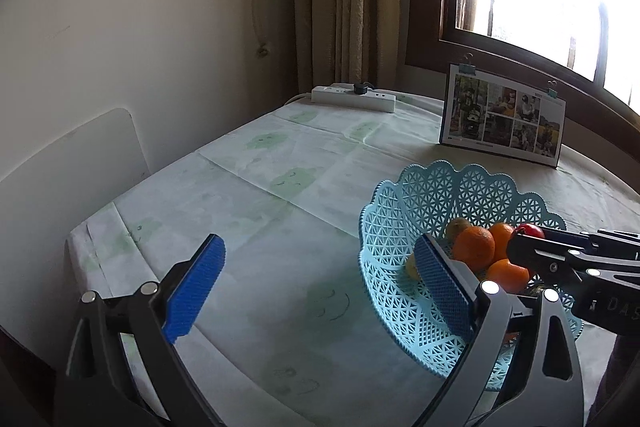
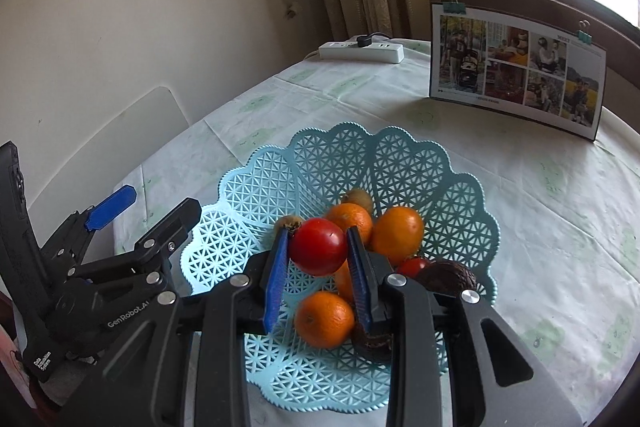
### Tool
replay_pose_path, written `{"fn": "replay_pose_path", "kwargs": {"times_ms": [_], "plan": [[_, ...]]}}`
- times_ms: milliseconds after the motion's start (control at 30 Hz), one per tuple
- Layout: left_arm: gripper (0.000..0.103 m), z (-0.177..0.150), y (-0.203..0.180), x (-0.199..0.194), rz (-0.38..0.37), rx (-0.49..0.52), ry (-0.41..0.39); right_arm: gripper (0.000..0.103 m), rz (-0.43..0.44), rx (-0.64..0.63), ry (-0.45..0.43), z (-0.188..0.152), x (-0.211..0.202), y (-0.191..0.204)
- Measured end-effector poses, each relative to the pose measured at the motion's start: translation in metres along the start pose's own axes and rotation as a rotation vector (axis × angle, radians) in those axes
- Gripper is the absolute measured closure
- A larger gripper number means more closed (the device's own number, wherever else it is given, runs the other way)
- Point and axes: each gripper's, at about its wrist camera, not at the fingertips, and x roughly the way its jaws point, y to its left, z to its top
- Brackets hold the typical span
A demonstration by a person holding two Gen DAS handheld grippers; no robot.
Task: Organize fruits
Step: 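Lower the red tomato into the basket and open the right tool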
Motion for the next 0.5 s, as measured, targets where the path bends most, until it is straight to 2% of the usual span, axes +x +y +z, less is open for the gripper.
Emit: {"fn": "replay_pose_path", "kwargs": {"times_ms": [500], "plan": [[0.006,-0.002,0.007,0.000,0.012,-0.024,0.008,0.074,-0.001,-0.016,0.026,0.002,0.017,0.010]]}}
